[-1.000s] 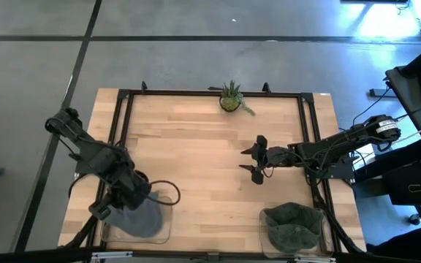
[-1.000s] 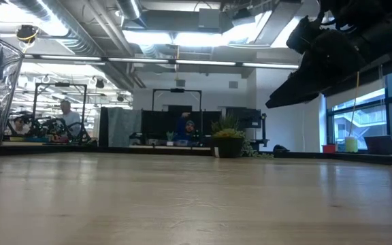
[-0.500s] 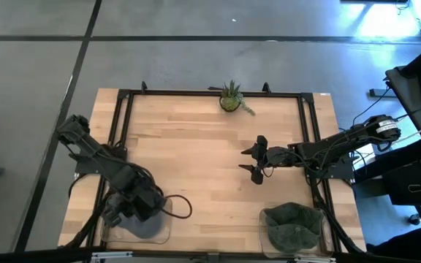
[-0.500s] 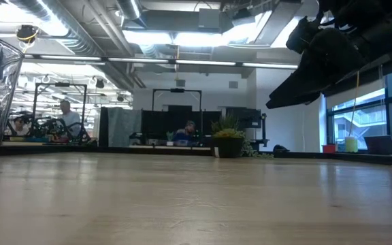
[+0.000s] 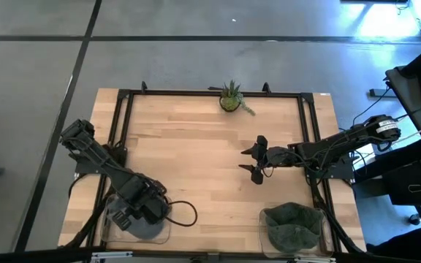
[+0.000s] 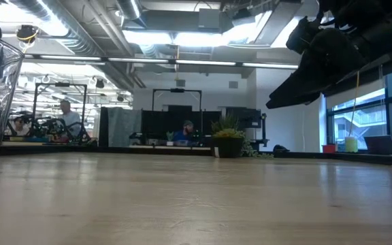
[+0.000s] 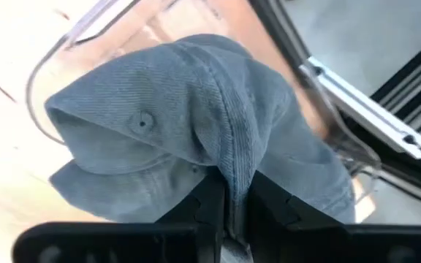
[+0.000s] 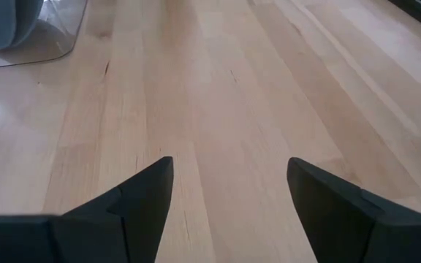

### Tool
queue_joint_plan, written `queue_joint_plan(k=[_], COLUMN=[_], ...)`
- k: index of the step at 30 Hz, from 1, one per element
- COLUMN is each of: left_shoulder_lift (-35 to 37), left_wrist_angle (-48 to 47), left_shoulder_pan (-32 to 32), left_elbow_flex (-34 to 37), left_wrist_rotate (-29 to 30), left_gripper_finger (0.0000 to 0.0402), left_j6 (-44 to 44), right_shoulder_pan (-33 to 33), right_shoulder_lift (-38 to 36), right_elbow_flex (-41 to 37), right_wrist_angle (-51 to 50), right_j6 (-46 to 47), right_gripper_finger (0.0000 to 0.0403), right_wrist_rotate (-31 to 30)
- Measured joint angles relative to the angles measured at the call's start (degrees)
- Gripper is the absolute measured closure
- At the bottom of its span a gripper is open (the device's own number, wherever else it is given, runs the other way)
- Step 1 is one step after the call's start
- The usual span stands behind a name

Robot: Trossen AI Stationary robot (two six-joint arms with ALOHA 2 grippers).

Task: Pick & Place hat
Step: Put the grey cap into the left transparent bin

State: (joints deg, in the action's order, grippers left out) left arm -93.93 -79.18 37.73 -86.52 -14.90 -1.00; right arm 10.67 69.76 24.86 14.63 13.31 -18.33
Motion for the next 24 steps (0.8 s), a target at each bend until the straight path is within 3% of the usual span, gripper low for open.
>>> queue_joint_plan(k=[9,17,24], left_shoulder_lift=[0.0,1.63,8.08], left_wrist_angle=[-0.3,0.27,4.72], left_shoulder_pan=[2.67,3.93,4.0], left_elbow_flex=[0.0,0.03,0.04], left_wrist_rotate=[2.29,10.51,10.3], left_gripper_finger=[0.0339,0.0283,0.0253], left_j6=[1.54,-0.32,0.65], right_shoulder_pan=[0.01,0.03,0.05], right_shoulder_lift=[0.02,0.02,0.02], right_elbow_flex=[0.0,0.0,0.0], right_wrist_angle=[-0.11,-0.13,0.0], right_j6=[0.88,3.48,4.52], right_gripper_finger=[0.0137,0.0137,0.0137], right_wrist_rotate=[0.55,0.86,7.71])
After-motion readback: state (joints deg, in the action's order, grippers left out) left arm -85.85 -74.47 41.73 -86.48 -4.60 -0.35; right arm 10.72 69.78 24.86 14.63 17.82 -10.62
